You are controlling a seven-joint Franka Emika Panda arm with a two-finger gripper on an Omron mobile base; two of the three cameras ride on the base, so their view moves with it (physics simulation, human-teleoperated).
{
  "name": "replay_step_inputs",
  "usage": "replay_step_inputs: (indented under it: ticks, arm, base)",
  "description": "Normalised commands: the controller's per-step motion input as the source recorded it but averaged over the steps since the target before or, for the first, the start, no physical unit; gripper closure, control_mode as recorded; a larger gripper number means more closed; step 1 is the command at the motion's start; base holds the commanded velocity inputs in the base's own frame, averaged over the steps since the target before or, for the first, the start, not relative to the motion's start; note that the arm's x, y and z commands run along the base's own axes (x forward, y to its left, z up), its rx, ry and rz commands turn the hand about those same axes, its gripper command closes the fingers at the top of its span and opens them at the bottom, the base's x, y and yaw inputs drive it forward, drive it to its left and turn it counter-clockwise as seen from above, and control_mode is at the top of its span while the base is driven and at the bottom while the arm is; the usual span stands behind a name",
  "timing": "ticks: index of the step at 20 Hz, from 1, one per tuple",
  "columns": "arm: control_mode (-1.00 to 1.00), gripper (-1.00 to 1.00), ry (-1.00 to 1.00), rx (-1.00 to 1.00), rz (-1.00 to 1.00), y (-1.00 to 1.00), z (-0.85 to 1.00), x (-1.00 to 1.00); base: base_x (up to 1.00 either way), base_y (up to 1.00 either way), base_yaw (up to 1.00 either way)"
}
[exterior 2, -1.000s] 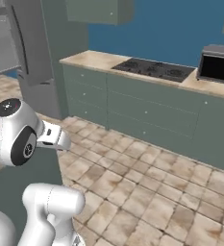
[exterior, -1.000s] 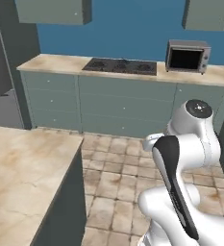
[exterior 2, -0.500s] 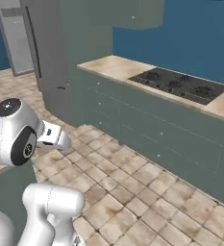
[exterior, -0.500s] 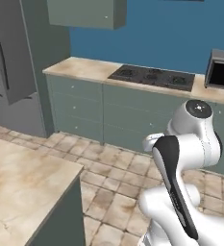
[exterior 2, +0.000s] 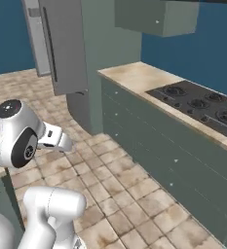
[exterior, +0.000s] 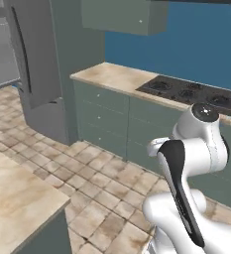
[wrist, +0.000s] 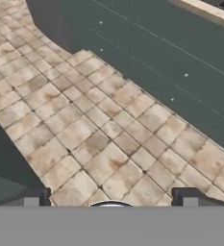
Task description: Gather the carrot and onion from the fridge and place them on a tray on the dining counter. Then gather the chicken drumstick and fish from the fridge and place them on the other tray.
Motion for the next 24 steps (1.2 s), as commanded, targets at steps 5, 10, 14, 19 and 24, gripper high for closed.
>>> replay_step_inputs:
  ticks: [5,10,14,19,24]
  arm:
    - [1.0,-1.0,0.0,0.0,0.0,0.0,0.0,0.0]
    - [1.0,-1.0,0.0,0.0,0.0,0.0,0.0,0.0]
    - [1.0,-1.0,0.0,0.0,0.0,0.0,0.0,0.0]
    - [1.0,-1.0,0.0,0.0,0.0,0.0,0.0,0.0]
    - [1.0,-1.0,0.0,0.0,0.0,0.0,0.0,0.0]
  base:
    - [0.85,-0.37,0.41]
    - [0.87,-0.31,0.42]
    - [0.94,-0.25,0.44]
    - [0.98,-0.21,0.43]
    - [1.0,-0.15,0.39]
